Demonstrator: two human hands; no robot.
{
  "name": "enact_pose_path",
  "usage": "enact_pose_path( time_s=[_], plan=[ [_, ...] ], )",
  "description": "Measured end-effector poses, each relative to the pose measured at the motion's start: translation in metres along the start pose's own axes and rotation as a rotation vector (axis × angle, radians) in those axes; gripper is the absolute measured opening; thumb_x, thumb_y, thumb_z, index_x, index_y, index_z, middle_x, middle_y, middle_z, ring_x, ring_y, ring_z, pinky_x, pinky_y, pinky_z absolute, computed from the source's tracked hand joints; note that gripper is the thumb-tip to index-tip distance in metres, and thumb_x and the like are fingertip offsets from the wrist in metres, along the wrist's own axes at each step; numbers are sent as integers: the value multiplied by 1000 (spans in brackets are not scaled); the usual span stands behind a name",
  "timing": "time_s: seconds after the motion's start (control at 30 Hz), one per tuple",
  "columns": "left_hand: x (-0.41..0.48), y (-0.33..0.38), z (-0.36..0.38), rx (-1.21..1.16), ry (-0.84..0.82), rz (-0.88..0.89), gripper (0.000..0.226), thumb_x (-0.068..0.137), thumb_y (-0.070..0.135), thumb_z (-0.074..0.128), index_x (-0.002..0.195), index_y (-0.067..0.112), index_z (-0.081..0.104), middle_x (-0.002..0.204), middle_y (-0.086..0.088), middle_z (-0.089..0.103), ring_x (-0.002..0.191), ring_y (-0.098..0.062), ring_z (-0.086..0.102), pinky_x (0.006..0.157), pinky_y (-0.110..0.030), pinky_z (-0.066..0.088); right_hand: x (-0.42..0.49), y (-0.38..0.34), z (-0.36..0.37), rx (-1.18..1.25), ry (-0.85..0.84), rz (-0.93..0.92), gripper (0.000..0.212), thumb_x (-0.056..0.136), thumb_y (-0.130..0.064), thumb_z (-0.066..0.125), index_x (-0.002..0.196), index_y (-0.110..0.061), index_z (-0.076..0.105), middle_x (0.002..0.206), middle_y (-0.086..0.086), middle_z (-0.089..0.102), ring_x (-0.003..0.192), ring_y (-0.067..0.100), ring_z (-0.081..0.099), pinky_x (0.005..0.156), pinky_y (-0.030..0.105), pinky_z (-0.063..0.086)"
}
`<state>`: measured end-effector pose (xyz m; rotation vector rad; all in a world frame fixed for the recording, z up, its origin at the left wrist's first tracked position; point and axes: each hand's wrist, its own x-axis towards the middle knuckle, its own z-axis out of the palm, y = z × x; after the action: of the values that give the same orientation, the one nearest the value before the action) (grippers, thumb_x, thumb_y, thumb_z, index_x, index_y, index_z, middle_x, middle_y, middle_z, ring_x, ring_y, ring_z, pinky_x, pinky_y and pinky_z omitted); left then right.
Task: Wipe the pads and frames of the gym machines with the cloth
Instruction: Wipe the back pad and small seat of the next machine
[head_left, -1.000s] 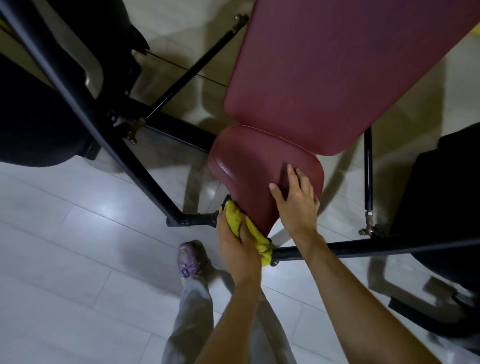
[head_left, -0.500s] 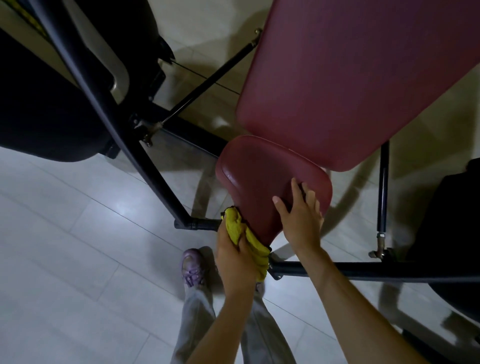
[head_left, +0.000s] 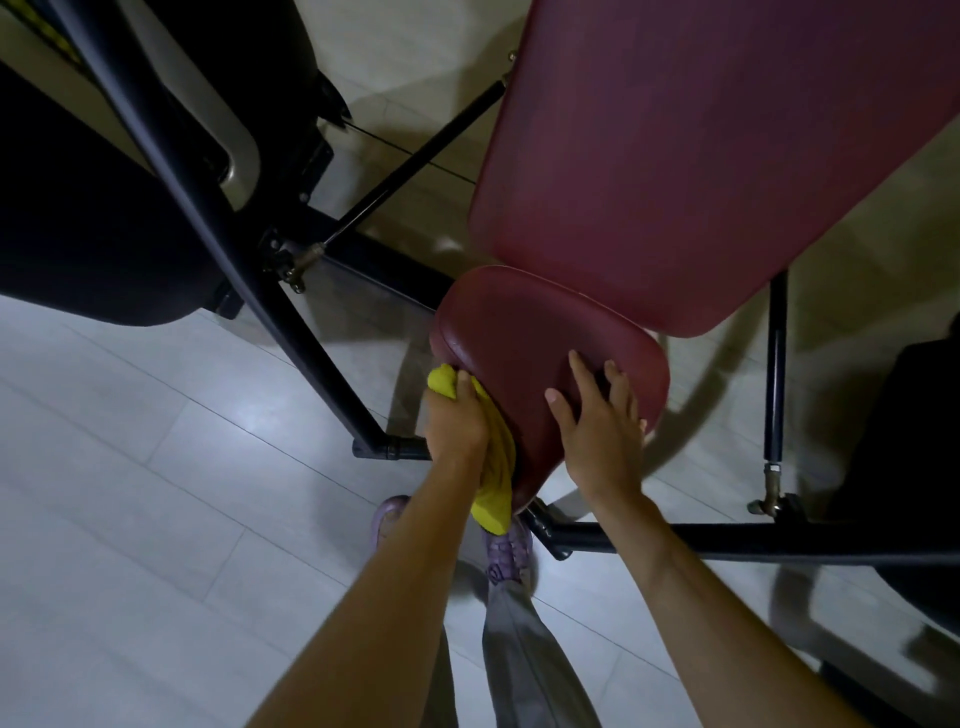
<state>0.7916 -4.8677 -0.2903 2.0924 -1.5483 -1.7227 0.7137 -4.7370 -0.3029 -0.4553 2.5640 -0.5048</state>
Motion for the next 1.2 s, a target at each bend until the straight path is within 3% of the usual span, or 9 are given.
enact_pose_path(
  time_s=[0.1, 0.3, 0.43, 0.57, 0.7, 0.87, 0.97, 1.07, 1.2],
  plan=[
    [-31, -10, -6, 110, -96, -7, 63, 100, 60, 49, 146, 17, 42, 134, -12, 58, 125, -34, 55, 95, -38, 39, 0, -2, -1, 6, -10, -2, 56, 104, -56, 45, 157, -43, 35, 167, 12, 23, 155, 32, 18, 116, 69, 27],
    [-29, -15, 2, 141, 12, 35, 45, 107, 47, 41, 132, 12, 54, 127, -15, 64, 118, -37, 59, 87, -37, 39, -1, -6, -2, 34, -36, 13, 54, 104, -55, 43, 156, -44, 35, 169, 11, 17, 157, 31, 11, 118, 70, 22],
    [15, 11, 9, -101, 121, -190, 40, 109, 40, 40, 135, 16, 58, 123, -12, 66, 113, -35, 61, 92, -40, 46, -4, -7, -1, 158, -35, 27, 51, 104, -53, 44, 154, -48, 38, 171, 8, 10, 159, 27, 2, 121, 70, 13],
    [67, 38, 11, -227, 198, -134, 40, 108, 40, 42, 136, 17, 60, 119, -10, 67, 110, -31, 63, 95, -40, 49, -2, -6, -1, 180, -23, 24, 49, 103, -54, 45, 152, -50, 40, 169, 7, 13, 158, 26, 4, 121, 70, 16],
    [80, 36, 10, -210, 149, 60, 40, 105, 43, 45, 137, 21, 58, 126, -4, 65, 117, -27, 59, 98, -38, 45, -2, -4, -1, 165, -11, 18, 54, 99, -61, 37, 151, -51, 42, 168, 7, 15, 157, 27, 6, 120, 68, 20],
    [54, 9, 13, -349, -33, 17, 56, 103, 49, 52, 151, 23, 42, 138, -4, 59, 126, -23, 57, 112, -43, 45, -3, -6, -1, 155, -4, 31, 56, 97, -61, 34, 151, -51, 42, 168, 7, 15, 156, 27, 6, 119, 70, 19],
    [62, 21, 13, -187, 41, 61, 50, 105, 47, 46, 147, 18, 46, 134, -9, 62, 123, -29, 58, 109, -46, 46, -1, -7, -2, 144, -22, 38, 54, 98, -60, 37, 151, -52, 42, 169, 7, 14, 157, 26, 5, 119, 71, 19],
    [75, 44, 12, 30, 108, 313, 36, 108, 37, 44, 136, 19, 56, 120, 4, 62, 114, -17, 56, 94, -31, 40, 2, -8, -4, 141, -62, 68, 52, 99, -58, 40, 151, -54, 40, 170, 3, 10, 156, 20, 1, 121, 70, 11],
    [120, 76, 3, 306, -77, 485, 33, 107, 35, 49, 127, 13, 65, 111, -2, 65, 108, -22, 58, 85, -27, 35, 3, -6, 1, 164, -40, 59, 55, 96, -63, 34, 150, -54, 40, 170, 0, 9, 156, 19, 1, 123, 67, 13]
  ],
)
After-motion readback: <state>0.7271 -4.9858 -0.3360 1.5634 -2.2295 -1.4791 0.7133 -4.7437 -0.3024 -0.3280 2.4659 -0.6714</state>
